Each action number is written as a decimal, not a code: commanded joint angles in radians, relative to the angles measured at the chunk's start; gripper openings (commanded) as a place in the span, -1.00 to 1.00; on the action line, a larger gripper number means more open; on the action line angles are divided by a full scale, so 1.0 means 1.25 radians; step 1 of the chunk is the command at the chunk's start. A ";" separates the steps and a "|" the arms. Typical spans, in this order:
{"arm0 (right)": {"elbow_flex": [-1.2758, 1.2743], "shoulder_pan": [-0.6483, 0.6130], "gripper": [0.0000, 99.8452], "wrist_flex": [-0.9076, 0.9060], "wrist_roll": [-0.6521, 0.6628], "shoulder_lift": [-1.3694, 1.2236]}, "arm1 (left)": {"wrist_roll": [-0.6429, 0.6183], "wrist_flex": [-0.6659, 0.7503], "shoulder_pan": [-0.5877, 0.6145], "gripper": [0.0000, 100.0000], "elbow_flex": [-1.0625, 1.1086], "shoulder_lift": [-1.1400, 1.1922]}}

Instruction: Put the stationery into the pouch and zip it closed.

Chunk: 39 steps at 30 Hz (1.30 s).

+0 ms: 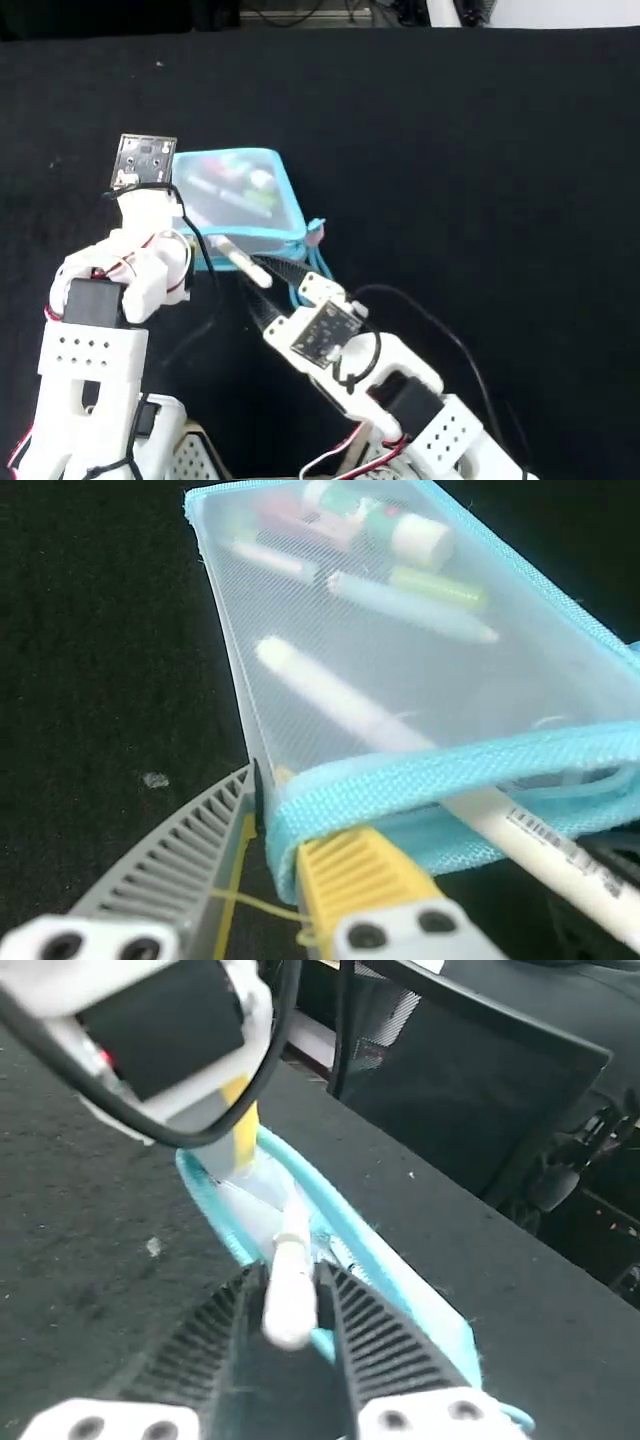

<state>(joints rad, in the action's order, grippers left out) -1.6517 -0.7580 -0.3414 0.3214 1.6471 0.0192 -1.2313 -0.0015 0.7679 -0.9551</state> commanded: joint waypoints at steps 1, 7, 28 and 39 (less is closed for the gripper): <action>0.062 -0.015 -0.65 -0.016 -0.022 0.003 | -0.004 0.011 0.004 -0.94 -0.015 -0.001; 0.234 -0.011 -0.77 -0.196 -0.092 0.010 | -0.004 0.011 0.004 -0.94 -0.015 -0.001; 0.247 0.172 -0.57 -0.390 -0.097 -0.144 | -0.004 0.012 0.082 -0.94 -0.041 -0.001; 0.051 0.172 -0.56 -0.076 -0.091 -0.143 | -0.002 0.011 0.085 -0.94 -0.040 -0.001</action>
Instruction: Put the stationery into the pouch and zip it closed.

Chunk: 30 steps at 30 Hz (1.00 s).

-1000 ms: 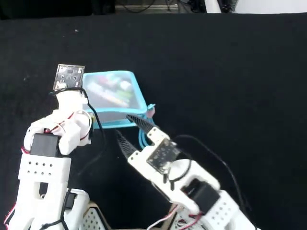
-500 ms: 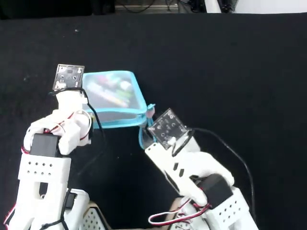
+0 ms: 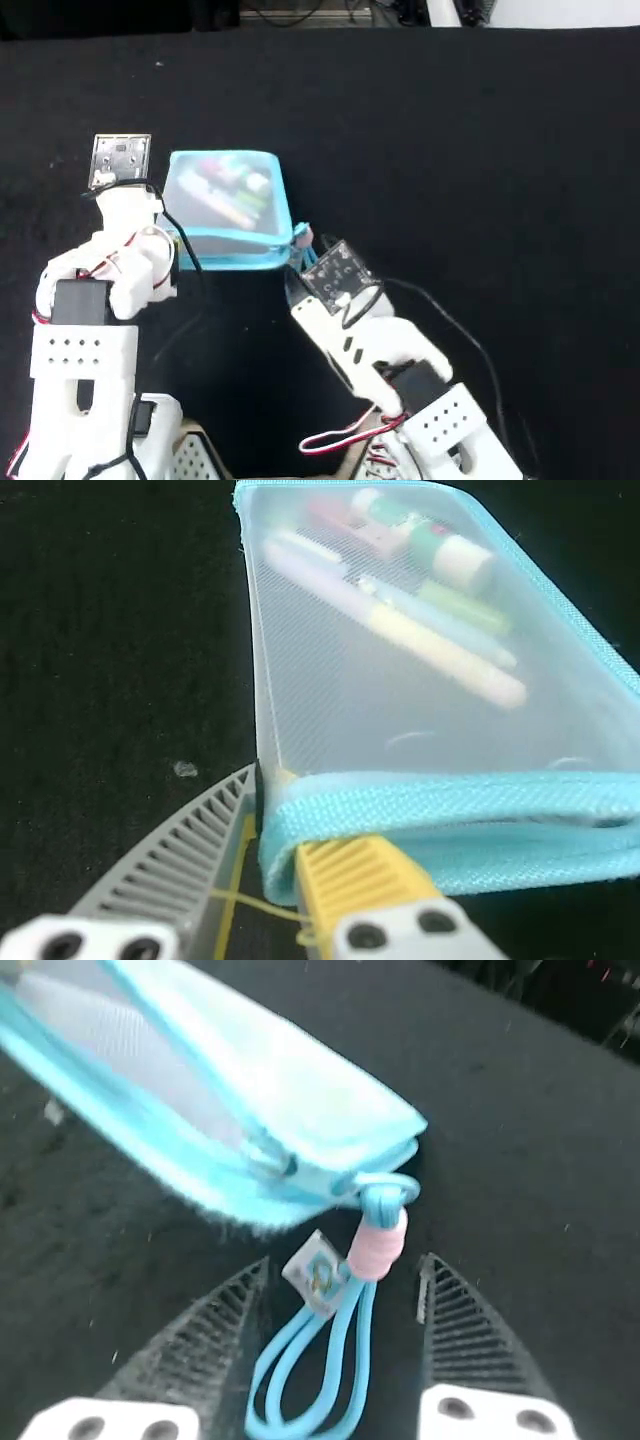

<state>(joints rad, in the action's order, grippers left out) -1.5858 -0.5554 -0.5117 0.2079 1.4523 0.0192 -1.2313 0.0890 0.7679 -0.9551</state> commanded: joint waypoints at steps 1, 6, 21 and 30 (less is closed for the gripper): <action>-0.006 0.010 -0.56 0.069 0.000 0.013 | -0.002 0.011 0.013 -0.94 -0.040 -0.001; -0.009 0.011 -0.56 0.086 0.000 0.013 | 0.042 0.006 0.014 -0.94 -0.045 -0.002; -0.021 0.027 -0.56 0.124 -0.005 0.003 | 0.069 -0.058 0.080 -0.94 -0.166 -0.002; 0.093 0.027 -0.43 0.184 -0.063 -0.278 | 0.045 -0.104 0.080 -0.94 -0.266 0.006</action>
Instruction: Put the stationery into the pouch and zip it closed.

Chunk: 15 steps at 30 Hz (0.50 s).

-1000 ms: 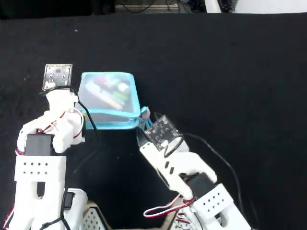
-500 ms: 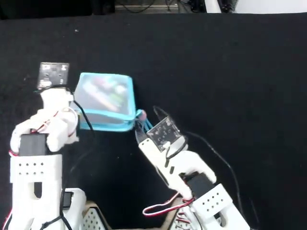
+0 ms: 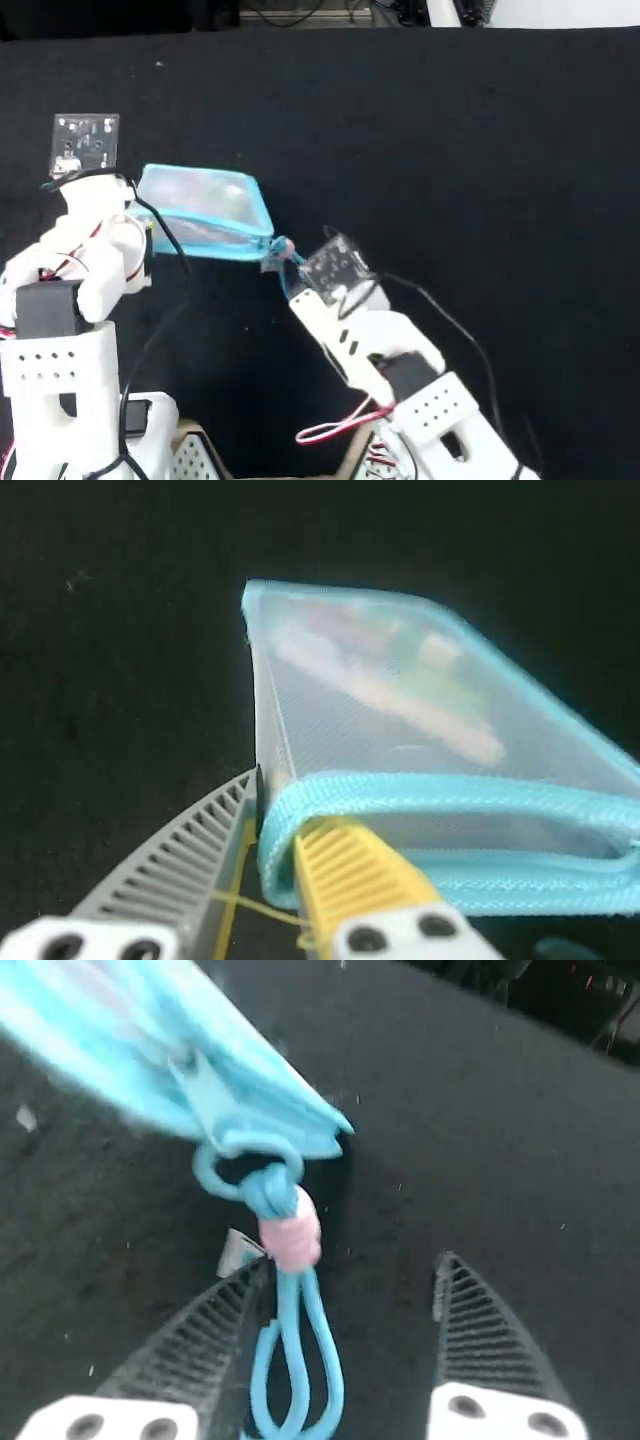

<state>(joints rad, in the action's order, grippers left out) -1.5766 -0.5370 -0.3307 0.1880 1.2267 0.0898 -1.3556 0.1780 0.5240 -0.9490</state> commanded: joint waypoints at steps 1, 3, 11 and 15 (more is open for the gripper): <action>0.104 0.012 -0.42 0.050 -0.064 -0.137 | -0.011 -0.007 0.009 -0.94 -0.071 0.001; 0.138 0.012 -0.41 0.076 -0.081 -0.208 | -0.011 -0.007 0.009 -0.94 -0.071 0.001; 0.190 -0.033 -0.41 0.091 -0.080 -0.301 | -0.011 -0.004 0.009 -0.94 -0.047 -0.002; 0.182 -0.038 -0.41 0.092 -0.080 -0.267 | -0.011 -0.004 0.009 -0.94 -0.045 0.001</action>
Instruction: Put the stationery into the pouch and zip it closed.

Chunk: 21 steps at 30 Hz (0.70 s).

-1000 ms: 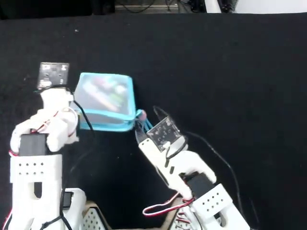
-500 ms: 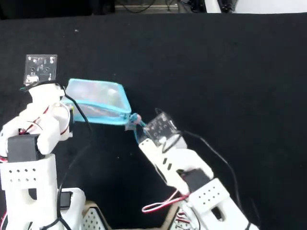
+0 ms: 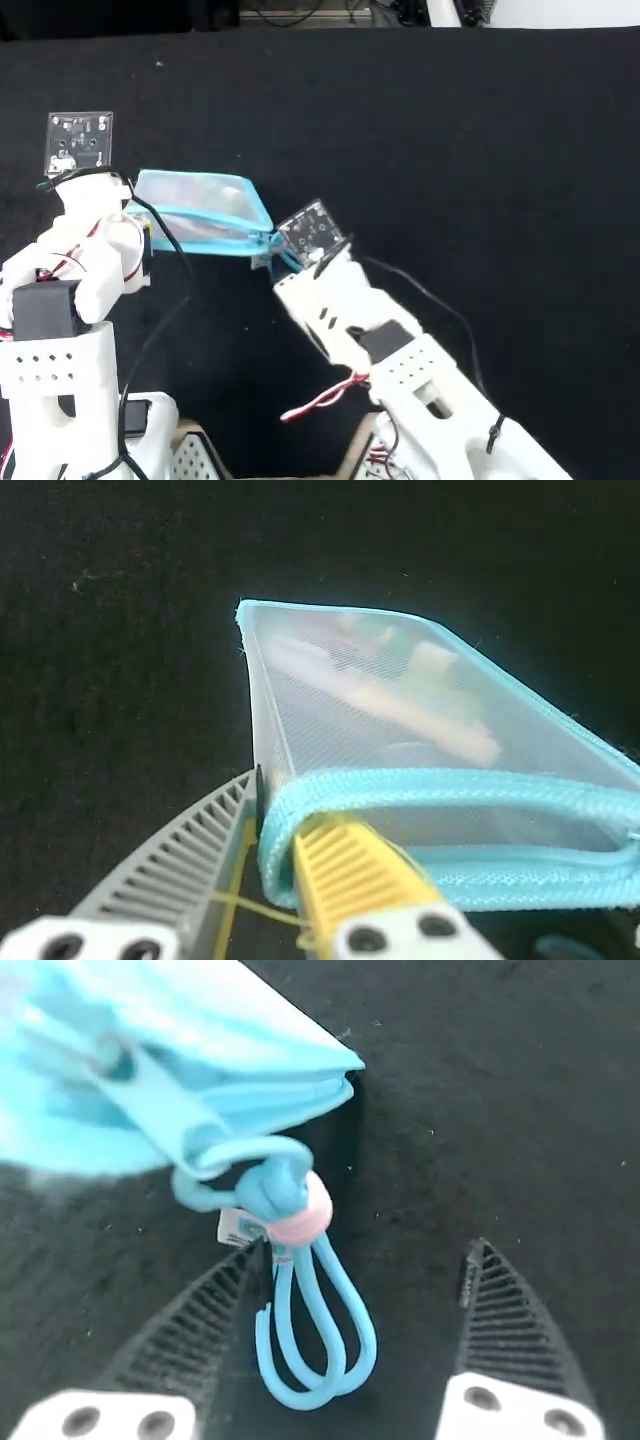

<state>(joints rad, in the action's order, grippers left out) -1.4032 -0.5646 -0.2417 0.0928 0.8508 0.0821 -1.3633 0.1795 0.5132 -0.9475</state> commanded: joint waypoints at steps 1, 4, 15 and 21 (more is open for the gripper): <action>0.044 -0.017 -0.41 0.021 -0.007 0.040 | -0.005 0.002 0.008 -0.94 -0.036 -0.002; 0.048 -0.018 -0.41 0.027 -0.009 0.045 | -0.005 0.002 0.008 -0.94 -0.036 -0.006; 0.039 -0.033 -0.59 0.097 -0.002 0.012 | -0.006 0.000 0.007 -0.94 -0.036 -0.006; 0.046 0.042 -0.97 0.054 0.036 0.072 | -0.005 -0.001 0.007 -0.94 -0.036 -0.006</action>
<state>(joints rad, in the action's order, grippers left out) -1.4032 -0.5662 -0.1465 0.1143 0.8738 0.0821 -1.3633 0.1795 0.5132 -0.9475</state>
